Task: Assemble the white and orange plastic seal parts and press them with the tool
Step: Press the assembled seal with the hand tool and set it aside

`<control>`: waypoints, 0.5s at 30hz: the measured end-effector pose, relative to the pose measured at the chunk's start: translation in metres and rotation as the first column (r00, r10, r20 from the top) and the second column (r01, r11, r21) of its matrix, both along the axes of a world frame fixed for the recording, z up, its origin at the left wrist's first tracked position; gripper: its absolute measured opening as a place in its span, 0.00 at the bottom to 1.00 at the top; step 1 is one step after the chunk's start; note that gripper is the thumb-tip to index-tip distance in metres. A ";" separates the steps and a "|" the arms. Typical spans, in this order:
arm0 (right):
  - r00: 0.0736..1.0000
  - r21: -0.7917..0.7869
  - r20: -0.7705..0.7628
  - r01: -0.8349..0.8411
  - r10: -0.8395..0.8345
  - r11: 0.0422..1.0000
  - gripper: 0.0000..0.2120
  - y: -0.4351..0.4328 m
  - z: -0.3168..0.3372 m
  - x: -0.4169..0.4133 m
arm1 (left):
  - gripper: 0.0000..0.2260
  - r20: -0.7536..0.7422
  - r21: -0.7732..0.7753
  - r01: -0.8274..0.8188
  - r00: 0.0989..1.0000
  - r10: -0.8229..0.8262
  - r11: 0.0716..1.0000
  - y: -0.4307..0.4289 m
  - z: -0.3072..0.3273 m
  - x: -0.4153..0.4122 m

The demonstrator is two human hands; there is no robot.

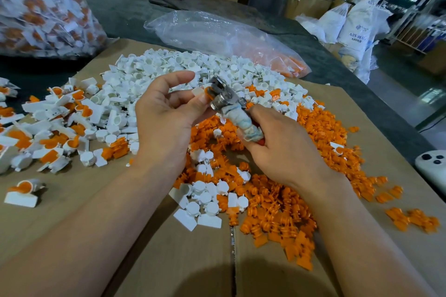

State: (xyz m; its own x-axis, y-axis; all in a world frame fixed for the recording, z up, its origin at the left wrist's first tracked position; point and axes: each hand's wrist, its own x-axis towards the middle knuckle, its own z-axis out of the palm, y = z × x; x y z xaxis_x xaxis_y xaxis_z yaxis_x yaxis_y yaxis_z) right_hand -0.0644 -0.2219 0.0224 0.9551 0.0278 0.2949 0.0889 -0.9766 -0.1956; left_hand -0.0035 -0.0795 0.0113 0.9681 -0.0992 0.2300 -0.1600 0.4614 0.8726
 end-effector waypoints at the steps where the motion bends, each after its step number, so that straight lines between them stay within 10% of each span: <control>1: 1.000 0.020 -0.005 -0.010 0.010 1.000 0.08 0.000 0.000 0.000 | 0.14 -0.003 -0.002 0.001 1.000 -0.001 1.000 0.000 0.000 0.000; 15: 0.997 0.107 -0.068 -0.030 0.037 0.994 0.09 0.003 -0.003 0.003 | 0.13 -0.063 -0.026 0.016 0.998 -0.018 1.000 0.002 -0.001 0.002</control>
